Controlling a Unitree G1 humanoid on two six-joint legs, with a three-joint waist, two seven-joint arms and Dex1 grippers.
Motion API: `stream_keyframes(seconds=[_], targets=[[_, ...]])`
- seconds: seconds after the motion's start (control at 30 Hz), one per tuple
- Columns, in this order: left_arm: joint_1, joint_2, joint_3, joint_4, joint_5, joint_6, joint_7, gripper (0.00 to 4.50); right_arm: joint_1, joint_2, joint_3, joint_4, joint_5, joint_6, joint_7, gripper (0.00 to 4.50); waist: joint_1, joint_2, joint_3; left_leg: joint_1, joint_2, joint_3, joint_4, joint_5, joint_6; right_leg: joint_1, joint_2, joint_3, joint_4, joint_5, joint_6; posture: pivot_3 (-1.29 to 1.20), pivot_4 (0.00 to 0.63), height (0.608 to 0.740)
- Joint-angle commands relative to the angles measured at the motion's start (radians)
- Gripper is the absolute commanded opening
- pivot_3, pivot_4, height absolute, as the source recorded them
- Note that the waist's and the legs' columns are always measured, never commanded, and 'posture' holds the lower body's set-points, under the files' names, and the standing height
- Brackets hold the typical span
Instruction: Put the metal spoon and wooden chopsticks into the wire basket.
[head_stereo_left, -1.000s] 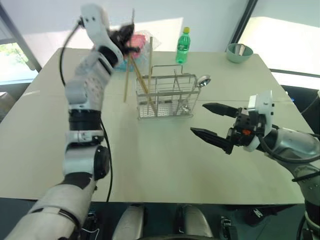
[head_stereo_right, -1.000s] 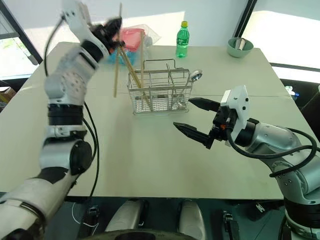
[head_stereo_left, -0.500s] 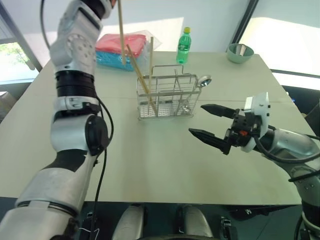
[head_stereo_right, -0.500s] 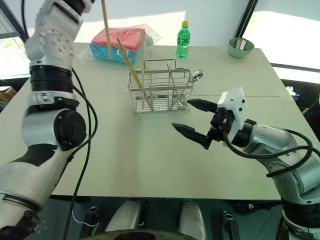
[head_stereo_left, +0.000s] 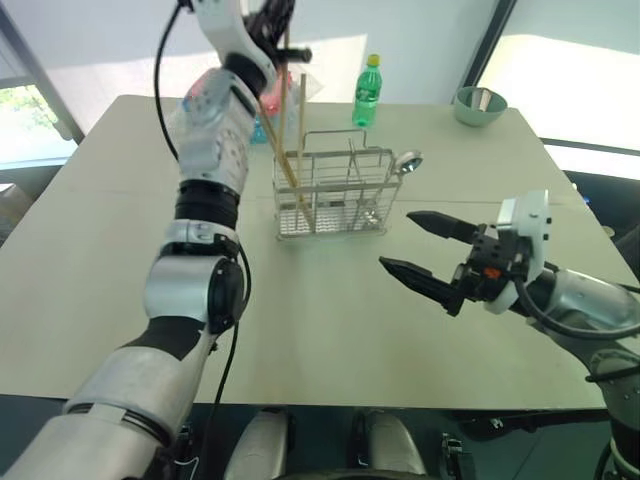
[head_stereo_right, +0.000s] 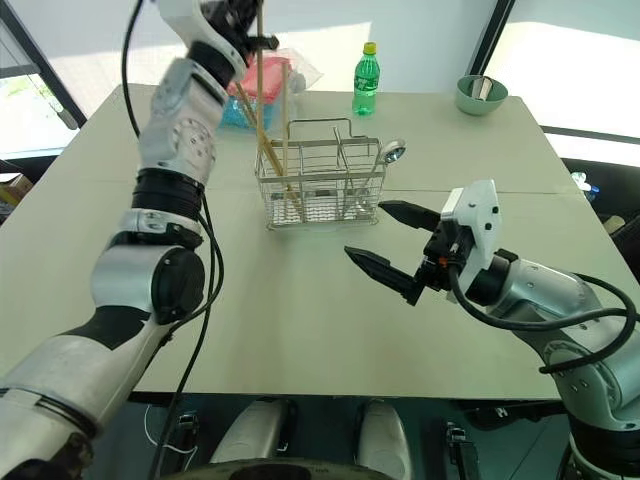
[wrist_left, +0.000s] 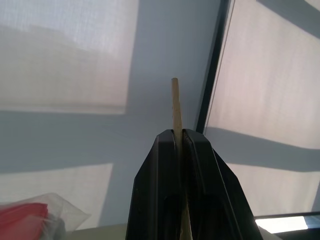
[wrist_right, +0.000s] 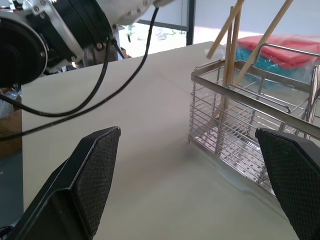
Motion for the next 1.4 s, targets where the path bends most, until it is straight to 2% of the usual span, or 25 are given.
stream_keyframes(seconds=[0.03,0.63,0.77,0.97,1.07,1.2,1.33,1.4], targets=[[0.008,-0.018,-0.017,-0.003,0.022,-0.057,-0.006,0.04,0.014,-0.006,-0.042,-0.057,0.050,0.007,-0.034,4.50,0.000,0.000,0.000,0.000,0.000,0.000,0.000,0.000,0.000,0.000,0.000,0.000,0.000,0.000,0.000,0.00,0.150,0.667],[0.140,-0.058,-0.058,-0.132,0.053,-0.027,0.029,0.04,0.029,-0.031,-0.046,-0.057,0.103,0.010,-0.070,4.50,0.000,0.000,0.000,0.000,0.000,0.000,0.001,0.000,0.001,0.000,0.000,0.000,0.000,0.000,0.000,0.00,0.150,0.667],[0.157,-0.058,-0.056,-0.183,0.040,0.012,0.040,1.47,0.022,-0.029,-0.042,-0.043,0.099,0.007,-0.061,4.50,0.001,0.000,0.000,0.000,0.000,0.000,0.001,0.000,0.001,0.001,0.000,0.000,0.000,0.000,0.000,0.00,0.150,0.667],[0.180,-0.045,-0.048,-0.304,0.018,0.108,0.062,4.43,0.009,-0.021,-0.023,-0.018,0.081,-0.002,-0.051,4.50,0.000,0.000,0.000,0.000,0.000,0.000,0.000,0.000,0.001,0.000,0.000,0.000,0.000,0.000,0.000,0.00,0.150,0.667],[0.187,-0.026,-0.041,-0.379,0.000,0.180,0.068,4.43,0.001,-0.017,-0.015,-0.002,0.070,-0.009,-0.042,4.50,-0.001,0.000,0.000,0.000,0.000,0.000,0.001,0.000,0.001,0.000,0.000,0.000,0.000,0.000,0.000,0.00,0.150,0.667],[0.176,0.043,-0.029,-0.515,-0.063,0.378,0.061,4.43,-0.014,-0.009,0.004,0.018,0.041,-0.019,-0.025,4.50,-0.003,0.000,0.000,0.000,0.000,0.000,0.000,0.000,0.001,0.000,0.000,0.000,0.000,0.000,0.000,0.00,0.150,0.667],[0.120,0.210,0.016,-0.561,-0.178,0.670,-0.003,4.43,-0.027,-0.008,0.022,0.039,-0.002,-0.036,0.005,4.50,-0.007,0.001,0.000,0.000,0.000,0.000,0.000,0.000,0.001,0.000,0.002,0.000,0.001,0.000,0.000,0.00,0.150,0.667],[0.100,0.297,0.018,-0.539,-0.193,0.741,-0.054,4.43,-0.033,-0.010,0.025,0.052,-0.017,-0.044,0.023,4.50,-0.010,0.001,0.000,0.001,0.000,-0.001,0.000,0.000,0.001,0.000,0.003,0.000,0.001,0.000,0.000,0.00,0.150,0.667]])
